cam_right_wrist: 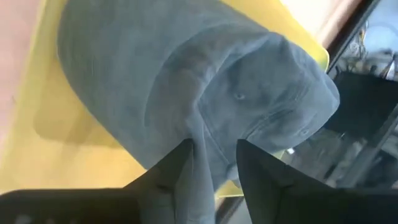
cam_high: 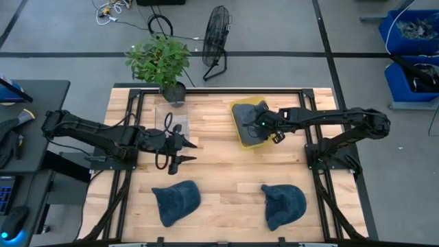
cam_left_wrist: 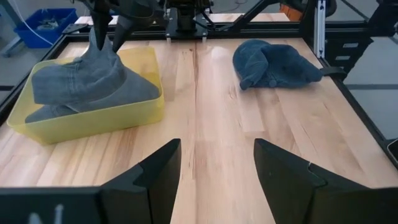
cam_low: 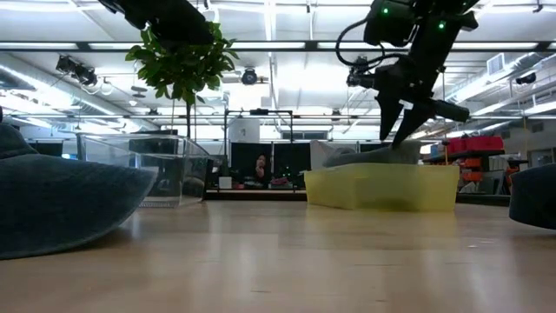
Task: Pick & Place hat
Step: Put the gray cap into the yellow bin, then put the left blue cap into the transparent bin
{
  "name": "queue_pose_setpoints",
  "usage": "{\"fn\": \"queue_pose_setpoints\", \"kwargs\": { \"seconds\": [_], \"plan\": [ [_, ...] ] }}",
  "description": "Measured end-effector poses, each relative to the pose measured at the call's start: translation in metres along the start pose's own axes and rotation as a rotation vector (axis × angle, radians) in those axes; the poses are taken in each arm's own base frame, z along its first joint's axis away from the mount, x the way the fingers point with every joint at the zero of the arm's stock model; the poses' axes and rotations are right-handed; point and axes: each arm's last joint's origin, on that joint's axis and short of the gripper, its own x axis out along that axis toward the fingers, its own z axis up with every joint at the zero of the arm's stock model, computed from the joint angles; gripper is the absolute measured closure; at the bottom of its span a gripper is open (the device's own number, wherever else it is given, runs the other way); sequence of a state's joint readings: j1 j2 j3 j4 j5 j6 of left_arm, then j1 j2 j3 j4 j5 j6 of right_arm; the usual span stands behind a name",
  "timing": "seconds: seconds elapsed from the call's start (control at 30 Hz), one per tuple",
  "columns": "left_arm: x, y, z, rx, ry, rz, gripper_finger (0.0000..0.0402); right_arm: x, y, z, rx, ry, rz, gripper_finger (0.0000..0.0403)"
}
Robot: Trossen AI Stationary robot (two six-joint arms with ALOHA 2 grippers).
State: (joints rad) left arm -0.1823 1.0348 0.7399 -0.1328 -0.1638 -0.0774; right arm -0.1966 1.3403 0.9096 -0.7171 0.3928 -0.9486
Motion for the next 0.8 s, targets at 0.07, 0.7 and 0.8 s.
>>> {"fn": "queue_pose_setpoints", "kwargs": {
  "seconds": [0.07,0.7,0.8],
  "plan": [
    [0.000,0.000,0.000,-0.015,0.000,-0.001,0.0193,-0.004,0.003,0.004,0.025,0.022,-0.028,0.0280],
    [-0.035,-0.037,0.039,0.020,0.065,-0.160,0.0214,-0.131,0.006,0.069,0.711,-0.388,0.236,0.0321],
    [-0.041,-0.047,0.032,-0.096,0.165,-0.187,0.0218,-0.130,0.014,0.078,0.828,-0.410,0.322,0.0321]
  ]
}}
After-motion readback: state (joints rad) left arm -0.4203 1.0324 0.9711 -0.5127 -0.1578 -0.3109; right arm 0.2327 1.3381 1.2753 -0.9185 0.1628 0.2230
